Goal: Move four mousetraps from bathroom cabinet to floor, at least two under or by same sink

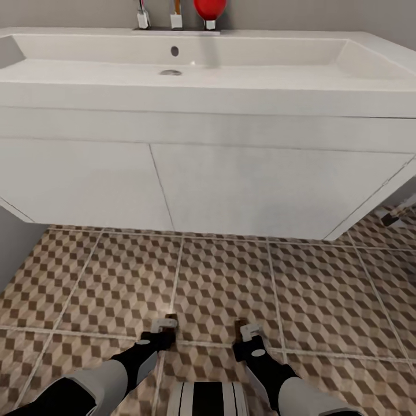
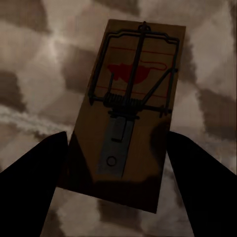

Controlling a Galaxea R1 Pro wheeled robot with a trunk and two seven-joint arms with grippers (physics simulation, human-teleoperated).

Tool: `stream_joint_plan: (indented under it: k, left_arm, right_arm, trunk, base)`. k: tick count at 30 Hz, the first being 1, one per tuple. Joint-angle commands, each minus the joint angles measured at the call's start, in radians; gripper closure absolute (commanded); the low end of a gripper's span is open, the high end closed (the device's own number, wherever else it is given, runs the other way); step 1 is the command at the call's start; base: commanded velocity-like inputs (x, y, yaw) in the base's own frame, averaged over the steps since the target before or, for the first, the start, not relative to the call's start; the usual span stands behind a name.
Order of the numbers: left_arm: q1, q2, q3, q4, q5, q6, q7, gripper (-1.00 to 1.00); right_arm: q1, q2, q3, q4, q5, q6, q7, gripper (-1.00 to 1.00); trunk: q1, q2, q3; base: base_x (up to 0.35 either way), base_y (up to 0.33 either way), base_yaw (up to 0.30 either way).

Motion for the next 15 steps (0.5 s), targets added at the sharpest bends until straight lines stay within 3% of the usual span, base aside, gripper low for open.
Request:
stream_joint_plan:
  k: [1,15]
  left_arm:
    - [0.000,0.000,-0.009,0.001,0.007,-0.003,0.003,1.00]
    - [0.000,0.000,-0.009,0.001,0.007,-0.002,0.003,1.00]
  right_arm:
    - [-0.001,0.000,0.007,0.001,0.004,0.000,-0.007,1.00]
    - [-0.001,0.000,0.009,0.001,0.004,-0.026,-0.007,1.00]
  trunk:
    - [0.000,0.000,-0.001]
    - [0.000,0.000,-0.001]
  base:
    - [0.316,0.000,0.000]
    - [0.323,0.000,0.000]
